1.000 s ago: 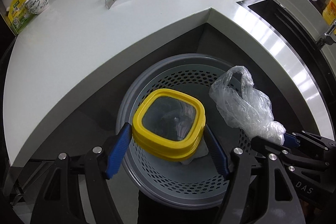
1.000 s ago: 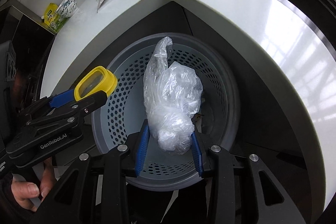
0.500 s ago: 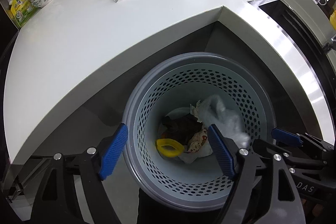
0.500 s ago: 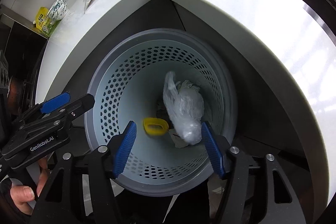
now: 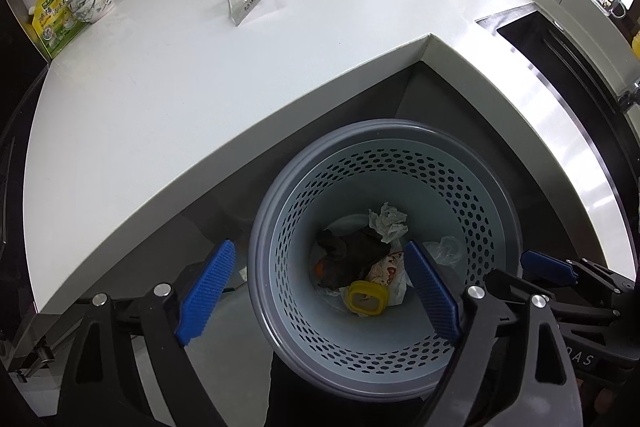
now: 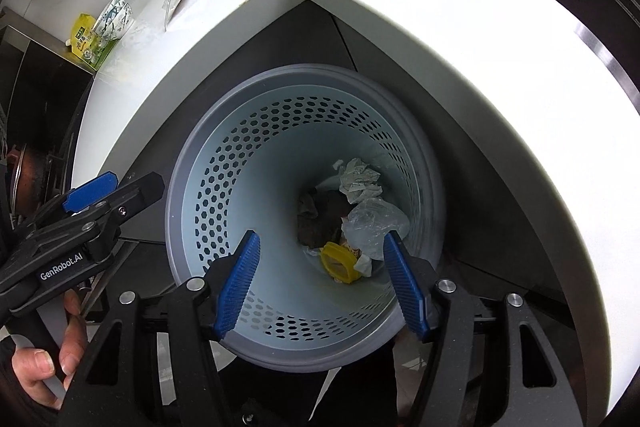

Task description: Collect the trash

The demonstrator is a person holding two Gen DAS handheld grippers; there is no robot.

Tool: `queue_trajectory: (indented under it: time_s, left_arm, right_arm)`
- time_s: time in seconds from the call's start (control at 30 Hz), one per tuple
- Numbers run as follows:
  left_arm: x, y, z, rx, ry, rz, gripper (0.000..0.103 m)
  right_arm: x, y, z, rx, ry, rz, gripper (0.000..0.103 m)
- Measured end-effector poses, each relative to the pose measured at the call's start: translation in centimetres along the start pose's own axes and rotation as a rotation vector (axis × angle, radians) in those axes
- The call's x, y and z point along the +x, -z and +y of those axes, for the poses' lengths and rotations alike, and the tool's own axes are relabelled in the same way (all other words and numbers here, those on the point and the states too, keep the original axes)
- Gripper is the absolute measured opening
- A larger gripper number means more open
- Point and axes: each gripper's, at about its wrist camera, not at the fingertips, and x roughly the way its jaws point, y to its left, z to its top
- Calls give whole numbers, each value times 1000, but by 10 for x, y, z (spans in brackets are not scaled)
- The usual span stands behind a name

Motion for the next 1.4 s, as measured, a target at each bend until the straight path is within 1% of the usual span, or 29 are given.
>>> queue_trajectory:
  time_s: [0.13, 0.47, 0.53, 0.8, 1.1, 1.4]
  left_arm:
    - [-14, -5, 1, -6, -7, -31, 89]
    - [-46, -19, 9, -19, -17, -105, 91]
    - [-53, -22, 12, -23, -18, -123, 95]
    - [-75, -36, 22, -34, -28, -186, 96]
    - [-88, -52, 43, -67, -26, -244, 96]
    - [-81, -73, 70, -95, -22, -254, 96]
  right_arm:
    - [-9, -7, 6, -15, 0, -21, 62]
    - [-32, -18, 18, -46, -1, -71, 63]
    - [-37, -22, 21, -49, -1, -83, 63]
    - [-59, -32, 36, -87, 20, -139, 65]
    - [-68, -52, 55, -132, 22, -199, 66]
    - [-68, -83, 72, -149, 34, -263, 68]
